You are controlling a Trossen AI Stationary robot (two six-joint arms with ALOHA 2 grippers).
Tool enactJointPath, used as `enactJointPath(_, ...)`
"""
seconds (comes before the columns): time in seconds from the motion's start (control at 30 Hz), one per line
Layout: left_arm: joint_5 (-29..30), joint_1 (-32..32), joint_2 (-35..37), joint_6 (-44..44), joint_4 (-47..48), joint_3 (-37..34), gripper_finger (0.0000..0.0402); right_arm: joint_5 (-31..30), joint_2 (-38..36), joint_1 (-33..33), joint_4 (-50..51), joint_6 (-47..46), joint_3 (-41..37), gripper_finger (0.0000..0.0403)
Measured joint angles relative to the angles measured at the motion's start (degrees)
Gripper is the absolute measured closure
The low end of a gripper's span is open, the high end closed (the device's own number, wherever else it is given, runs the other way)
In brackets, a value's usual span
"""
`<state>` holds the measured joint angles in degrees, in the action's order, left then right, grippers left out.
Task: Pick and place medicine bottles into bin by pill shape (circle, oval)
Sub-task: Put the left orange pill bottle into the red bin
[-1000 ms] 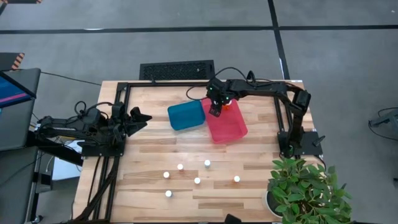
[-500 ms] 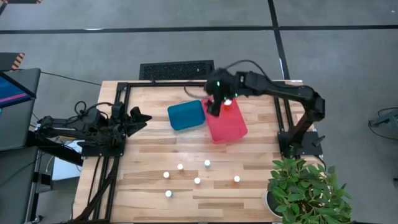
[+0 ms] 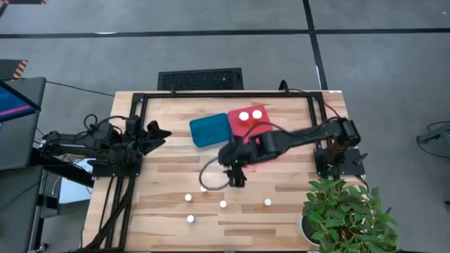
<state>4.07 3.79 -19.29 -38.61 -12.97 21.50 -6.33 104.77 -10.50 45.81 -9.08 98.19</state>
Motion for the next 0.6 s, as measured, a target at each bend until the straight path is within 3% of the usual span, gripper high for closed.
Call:
enactJointPath(0.3, -0.6, 0.0, 1.0, 0.7, 1.5, 0.0, 0.0142, 0.4, 6.4, -8.0, -12.7, 0.4, 0.0, 0.0138)
enactJointPath(0.6, 1.1, 0.0, 1.6, 1.0, 3.2, 0.0, 0.0142, 2.3, 12.4, -8.6, -26.8, 7.2, 0.1, 0.0138)
